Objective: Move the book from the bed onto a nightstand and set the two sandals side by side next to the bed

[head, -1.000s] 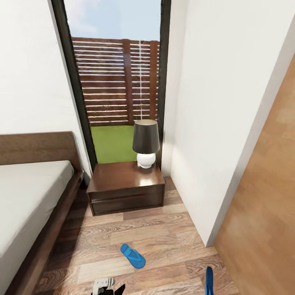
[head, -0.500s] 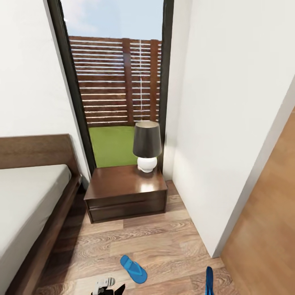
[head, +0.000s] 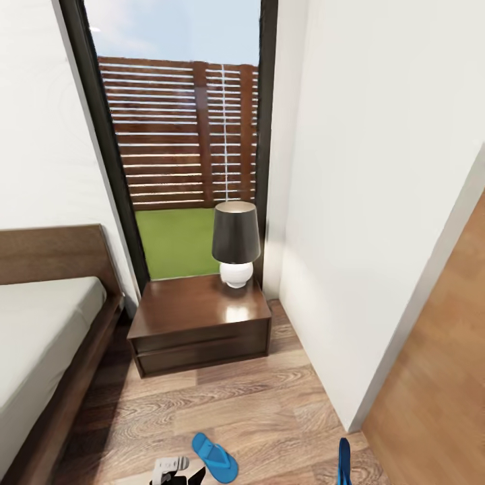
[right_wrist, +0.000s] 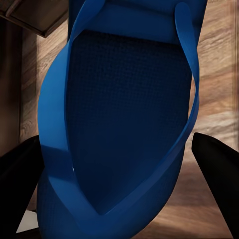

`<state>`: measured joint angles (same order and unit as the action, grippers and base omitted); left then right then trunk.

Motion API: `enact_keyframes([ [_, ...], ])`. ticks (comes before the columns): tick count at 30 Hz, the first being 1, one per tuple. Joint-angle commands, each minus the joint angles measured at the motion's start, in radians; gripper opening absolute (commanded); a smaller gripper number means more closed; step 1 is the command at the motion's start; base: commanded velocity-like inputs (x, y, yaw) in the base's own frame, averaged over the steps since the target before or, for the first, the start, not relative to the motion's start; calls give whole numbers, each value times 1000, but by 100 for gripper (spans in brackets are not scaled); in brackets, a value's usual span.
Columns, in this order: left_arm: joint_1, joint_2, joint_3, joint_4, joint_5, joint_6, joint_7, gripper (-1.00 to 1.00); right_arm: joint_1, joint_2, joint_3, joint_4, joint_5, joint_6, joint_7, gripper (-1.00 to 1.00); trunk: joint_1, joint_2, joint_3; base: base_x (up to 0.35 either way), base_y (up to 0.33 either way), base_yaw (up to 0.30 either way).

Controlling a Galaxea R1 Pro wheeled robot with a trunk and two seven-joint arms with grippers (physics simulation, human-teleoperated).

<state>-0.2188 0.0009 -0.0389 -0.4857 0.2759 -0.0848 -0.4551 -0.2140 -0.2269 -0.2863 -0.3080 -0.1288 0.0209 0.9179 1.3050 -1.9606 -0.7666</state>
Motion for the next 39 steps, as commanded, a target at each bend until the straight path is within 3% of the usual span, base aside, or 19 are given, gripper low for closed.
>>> enact_keyframes([
  [1,-1,1,-4,1,6,-4,0,100,-1,0,-1,1,-5,2,4,-100,0,0,-1,4,0,-194],
  [13,-1,1,-3,1,7,-4,-2,100,-1,0,-2,1,-5,2,4,-100,0,0,-1,31,0,-176],
  [21,-1,1,-3,1,8,-4,-2,100,-1,0,-1,1,-5,3,4,-100,0,0,-1,236,0,-15],
  [39,-1,1,-3,1,6,-4,-2,100,-1,0,-1,1,-5,3,5,-100,0,0,-1,11,0,0],
])
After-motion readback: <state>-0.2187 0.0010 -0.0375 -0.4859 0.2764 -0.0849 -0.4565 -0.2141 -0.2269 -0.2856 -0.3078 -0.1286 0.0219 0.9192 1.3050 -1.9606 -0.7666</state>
